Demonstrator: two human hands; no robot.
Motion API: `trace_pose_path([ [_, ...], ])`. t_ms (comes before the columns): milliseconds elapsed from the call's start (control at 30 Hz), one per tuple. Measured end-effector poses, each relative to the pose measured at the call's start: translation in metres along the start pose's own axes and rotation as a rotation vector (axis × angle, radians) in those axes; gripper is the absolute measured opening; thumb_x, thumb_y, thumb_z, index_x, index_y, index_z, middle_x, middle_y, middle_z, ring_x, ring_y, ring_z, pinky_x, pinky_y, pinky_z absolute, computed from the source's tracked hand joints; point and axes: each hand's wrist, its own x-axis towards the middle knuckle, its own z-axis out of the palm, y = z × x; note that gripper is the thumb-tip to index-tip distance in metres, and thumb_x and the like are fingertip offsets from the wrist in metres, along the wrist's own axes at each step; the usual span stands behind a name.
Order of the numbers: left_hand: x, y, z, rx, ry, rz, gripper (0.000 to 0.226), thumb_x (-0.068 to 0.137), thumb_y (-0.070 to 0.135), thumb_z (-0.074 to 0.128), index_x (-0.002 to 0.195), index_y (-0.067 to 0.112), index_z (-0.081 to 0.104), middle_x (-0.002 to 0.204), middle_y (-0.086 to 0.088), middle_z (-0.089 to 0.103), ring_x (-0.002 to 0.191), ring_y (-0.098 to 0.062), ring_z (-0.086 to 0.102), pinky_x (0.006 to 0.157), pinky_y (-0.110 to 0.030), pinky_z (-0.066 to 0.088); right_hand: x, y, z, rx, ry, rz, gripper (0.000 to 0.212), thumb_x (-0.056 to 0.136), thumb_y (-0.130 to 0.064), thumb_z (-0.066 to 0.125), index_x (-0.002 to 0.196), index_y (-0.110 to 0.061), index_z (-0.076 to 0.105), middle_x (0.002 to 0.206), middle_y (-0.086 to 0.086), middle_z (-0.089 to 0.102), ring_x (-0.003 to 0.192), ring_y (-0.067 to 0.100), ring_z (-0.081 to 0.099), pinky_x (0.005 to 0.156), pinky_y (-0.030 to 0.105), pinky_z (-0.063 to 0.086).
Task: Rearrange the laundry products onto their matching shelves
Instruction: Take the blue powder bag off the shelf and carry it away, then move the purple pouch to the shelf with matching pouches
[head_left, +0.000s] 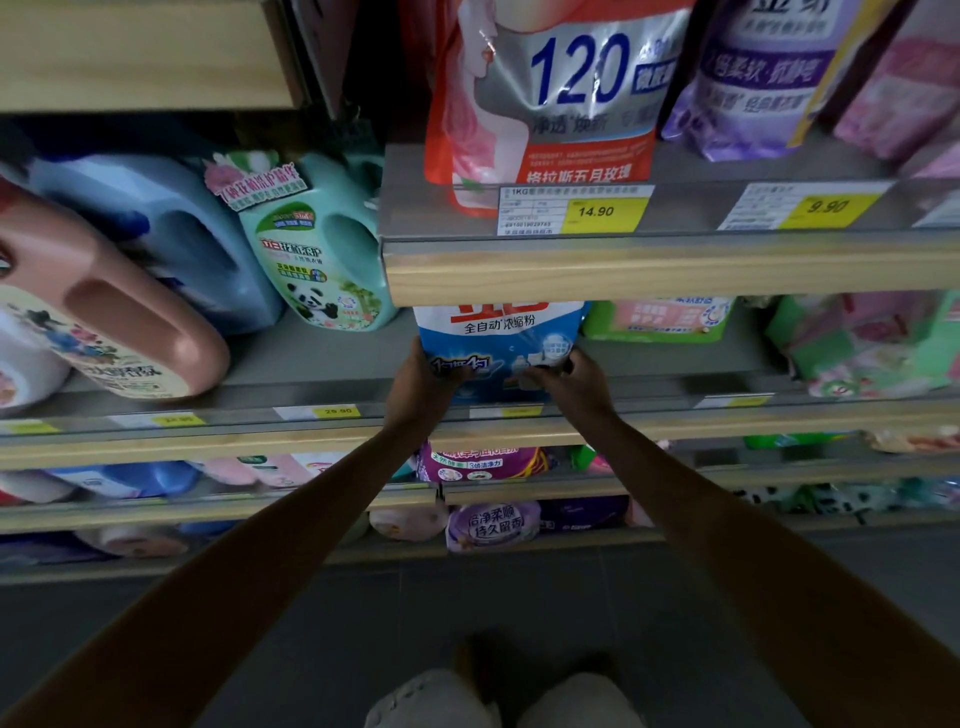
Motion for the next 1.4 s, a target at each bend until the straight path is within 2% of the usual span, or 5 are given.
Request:
trace_pose_path([
  [200,-0.025,-0.004,0.006,0.255,0.073,0.035,0.054,0.083,0.032,0.068,0.126,0.01,0.043,0.117,-0.008,0.062,0.101,-0.021,0.062,0.071,-0.031,0.051,-0.019,0.006,-0.014,-0.175,0.053,-0.129,0.031,0.094,-0.025,0.058,0.113,-0.001,0.06,0.111,0.014,0.067,0.099,0.021,0.061,0.061,0.019,0.041],
  [367,-0.048,0.004,0.013,0.396,0.034,-0.017,0.072,0.079,0.039,0.068,0.135,0.009,0.035,0.13,-0.013,0.049,0.12,-0.03,0.048,0.099,-0.048,0.045,-0.04,0.013,-0.041,-0.418,0.01,-0.154,0.048,0.092,-0.031,0.057,0.131,-0.003,0.053,0.127,0.016,0.061,0.117,0.029,0.058,0.088,0.032,0.044],
  [500,-0.079,0.026,0.033,0.704,-0.205,-0.082,0.082,0.086,0.047,0.06,0.145,0.006,0.021,0.15,-0.016,0.023,0.139,-0.038,0.023,0.112,-0.049,0.028,-0.061,0.019,-0.076,-0.635,0.02,-0.16,0.045,0.09,-0.035,0.055,0.127,-0.01,0.057,0.126,0.014,0.062,0.118,0.031,0.057,0.091,0.037,0.046],
  [867,-0.182,0.186,0.175,1.22,-0.282,0.49,0.062,0.09,0.053,0.046,0.136,0.011,0.041,0.14,-0.011,0.044,0.13,-0.031,0.04,0.108,-0.045,0.03,-0.172,0.051,-0.28,-1.092,0.159,-0.219,0.044,0.092,-0.038,0.048,0.125,-0.01,0.055,0.122,0.014,0.062,0.116,0.032,0.056,0.095,0.038,0.043],
  [1400,-0.325,0.4,0.387,1.166,-0.239,0.982,0.054,0.092,0.052,0.045,0.126,0.01,0.05,0.122,-0.013,0.058,0.114,-0.034,0.054,0.091,-0.042,0.042,-0.303,0.083,-0.582,-1.1,0.478,-0.07,0.042,0.098,-0.038,0.043,0.131,-0.014,0.051,0.119,0.013,0.064,0.11,0.032,0.059,0.085,0.038,0.048],
])
